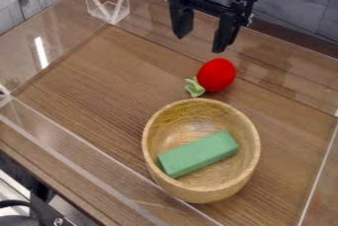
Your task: Move the red fruit to the left
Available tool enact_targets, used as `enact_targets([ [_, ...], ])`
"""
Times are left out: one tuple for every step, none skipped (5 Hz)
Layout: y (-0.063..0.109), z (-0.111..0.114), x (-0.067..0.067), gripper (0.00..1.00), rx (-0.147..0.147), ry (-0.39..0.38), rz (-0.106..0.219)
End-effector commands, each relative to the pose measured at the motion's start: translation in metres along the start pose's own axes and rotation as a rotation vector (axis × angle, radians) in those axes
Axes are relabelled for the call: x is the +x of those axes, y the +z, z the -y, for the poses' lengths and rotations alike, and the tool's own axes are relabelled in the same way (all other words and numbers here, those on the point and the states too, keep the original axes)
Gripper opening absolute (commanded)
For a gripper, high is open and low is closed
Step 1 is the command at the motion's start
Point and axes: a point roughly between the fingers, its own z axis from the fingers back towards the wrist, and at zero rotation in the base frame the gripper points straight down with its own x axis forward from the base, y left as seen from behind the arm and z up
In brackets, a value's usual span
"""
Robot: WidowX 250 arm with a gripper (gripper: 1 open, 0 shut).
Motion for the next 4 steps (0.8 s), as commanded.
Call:
enact_targets([
  [-0.009, 0.001, 0.002, 1.00, 0.000, 0.037, -0.002],
  [-0.021, 0.002, 0.004, 1.00, 0.002, 0.076, 0.000],
  [-0.027, 0.003, 0.013, 1.00, -0.003, 0.079, -0.001],
  [-0.026, 0.001, 0.024, 1.00, -0.005, 0.093, 0.013],
])
